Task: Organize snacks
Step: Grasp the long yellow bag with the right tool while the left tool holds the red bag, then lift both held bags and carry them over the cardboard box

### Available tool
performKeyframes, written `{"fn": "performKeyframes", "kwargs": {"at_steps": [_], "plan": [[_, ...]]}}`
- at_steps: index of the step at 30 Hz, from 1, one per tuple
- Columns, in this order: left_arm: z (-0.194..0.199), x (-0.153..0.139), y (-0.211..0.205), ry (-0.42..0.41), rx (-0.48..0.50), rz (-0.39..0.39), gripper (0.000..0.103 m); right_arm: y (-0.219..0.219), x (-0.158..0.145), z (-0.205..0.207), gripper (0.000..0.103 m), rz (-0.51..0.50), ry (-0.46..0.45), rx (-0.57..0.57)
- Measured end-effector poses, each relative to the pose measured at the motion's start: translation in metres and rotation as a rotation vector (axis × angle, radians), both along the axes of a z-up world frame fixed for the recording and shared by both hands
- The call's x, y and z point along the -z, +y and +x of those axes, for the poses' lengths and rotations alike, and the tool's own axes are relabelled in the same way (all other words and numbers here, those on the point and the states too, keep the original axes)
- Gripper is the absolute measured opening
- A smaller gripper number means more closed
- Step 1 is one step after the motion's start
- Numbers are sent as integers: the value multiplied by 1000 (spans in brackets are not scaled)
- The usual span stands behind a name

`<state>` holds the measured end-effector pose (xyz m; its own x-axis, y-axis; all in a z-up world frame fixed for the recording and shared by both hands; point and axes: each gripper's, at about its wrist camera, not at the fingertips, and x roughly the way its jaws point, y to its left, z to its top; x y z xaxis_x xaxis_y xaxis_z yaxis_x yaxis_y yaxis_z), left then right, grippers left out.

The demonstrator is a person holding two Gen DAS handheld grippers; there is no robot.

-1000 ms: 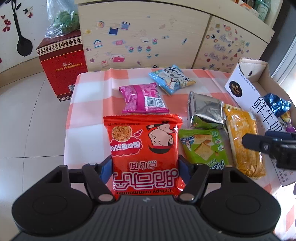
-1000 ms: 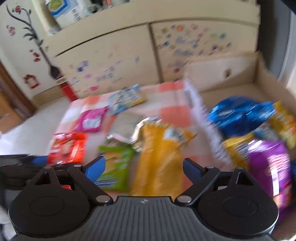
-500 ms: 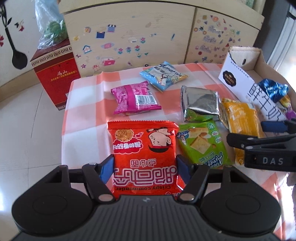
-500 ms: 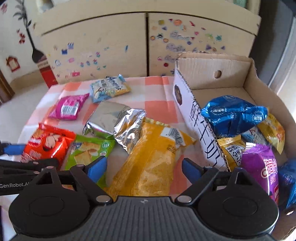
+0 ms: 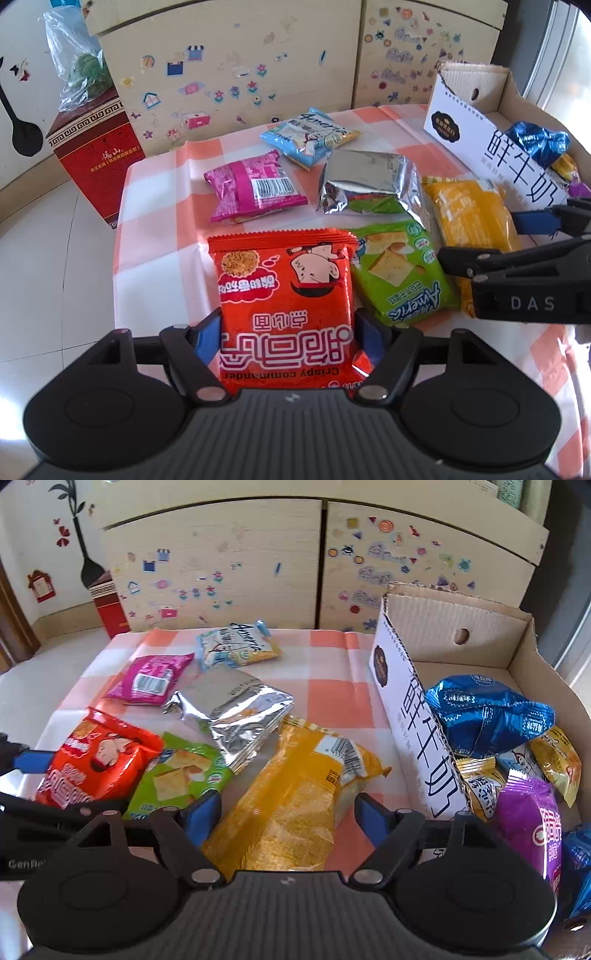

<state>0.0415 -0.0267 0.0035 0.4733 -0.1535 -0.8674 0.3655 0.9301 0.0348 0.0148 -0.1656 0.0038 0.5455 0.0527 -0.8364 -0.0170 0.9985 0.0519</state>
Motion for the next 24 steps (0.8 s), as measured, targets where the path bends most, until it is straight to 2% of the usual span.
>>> {"fn": "performKeyframes", "kwargs": {"at_steps": [3, 5, 7, 11, 17, 24], "plan": [[0, 0, 0, -6, 6, 1, 74, -2, 4, 2, 78, 25, 22, 4], [0, 0, 0, -7, 14, -4, 71, 0, 2, 1, 65, 18, 18, -23], [0, -1, 1, -9, 19, -9, 68, 0, -1, -1, 63, 38, 18, -42], [-2, -4, 0, -28, 38, -5, 68, 1, -6, -6, 61, 30, 5, -70], [-8, -19, -5, -98, 71, 1, 68, 2, -24, -14, 61, 4, -68, -119], [-6, -35, -3, -184, 30, 0, 68, 0, -37, -20, 61, -41, -130, -138]]}}
